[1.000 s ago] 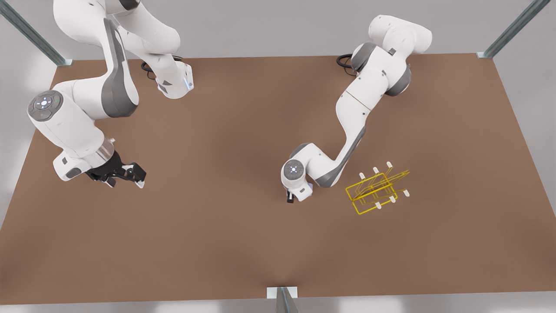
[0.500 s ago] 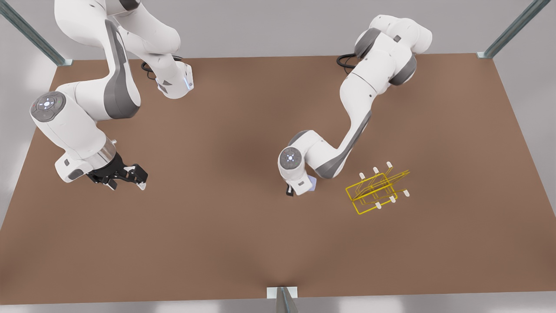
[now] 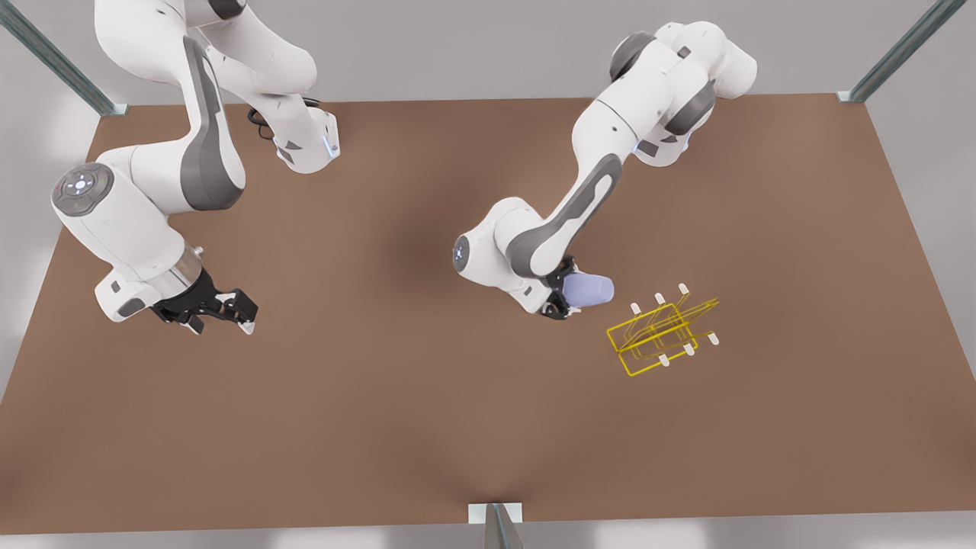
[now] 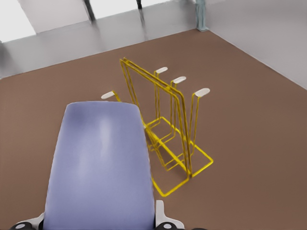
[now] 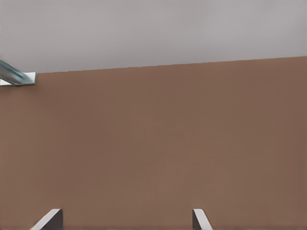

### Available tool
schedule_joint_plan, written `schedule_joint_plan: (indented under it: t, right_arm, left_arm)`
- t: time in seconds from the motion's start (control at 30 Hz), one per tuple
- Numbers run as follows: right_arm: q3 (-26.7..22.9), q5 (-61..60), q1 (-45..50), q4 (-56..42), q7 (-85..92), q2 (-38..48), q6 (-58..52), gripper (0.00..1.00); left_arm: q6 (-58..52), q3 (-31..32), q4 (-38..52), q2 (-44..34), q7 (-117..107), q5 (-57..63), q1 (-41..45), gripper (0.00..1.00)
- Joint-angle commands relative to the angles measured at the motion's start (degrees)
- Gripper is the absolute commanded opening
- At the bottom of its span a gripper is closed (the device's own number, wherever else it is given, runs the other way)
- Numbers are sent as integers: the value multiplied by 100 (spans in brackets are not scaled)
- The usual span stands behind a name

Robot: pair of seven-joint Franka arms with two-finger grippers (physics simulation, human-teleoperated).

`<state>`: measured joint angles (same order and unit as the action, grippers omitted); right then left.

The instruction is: Place the cup on the cup holder

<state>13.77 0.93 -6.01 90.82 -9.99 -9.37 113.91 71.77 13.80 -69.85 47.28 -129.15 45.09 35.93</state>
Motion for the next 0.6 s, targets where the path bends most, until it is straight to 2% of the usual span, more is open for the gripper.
schedule_joint_plan:
  t: [0.0, 0.1, 0.3, 0.43, 0.57]
  right_arm:
    - [3, -5, 4, -3, 41, -3, -1, 100]
    - [3, -5, 12, 6, 41, -3, 8, 100]
    - [3, -5, -14, 6, 41, -3, -1, 100]
    - [3, -5, -5, 6, 41, -38, 17, 100]
    - [3, 3, 4, 6, 41, -65, 8, 100]
  left_arm:
    - [-1359, -123, -11, 70, -1305, 510, -15, 86]
    - [-1341, -536, -55, 71, -1428, 589, -51, 86]
    - [-929, -501, -239, 44, -1849, 747, -191, 86]
    - [-638, -493, -1311, -149, -2351, 1318, 169, 86]
    - [-155, -466, -1286, -237, -2439, 1837, 275, 86]
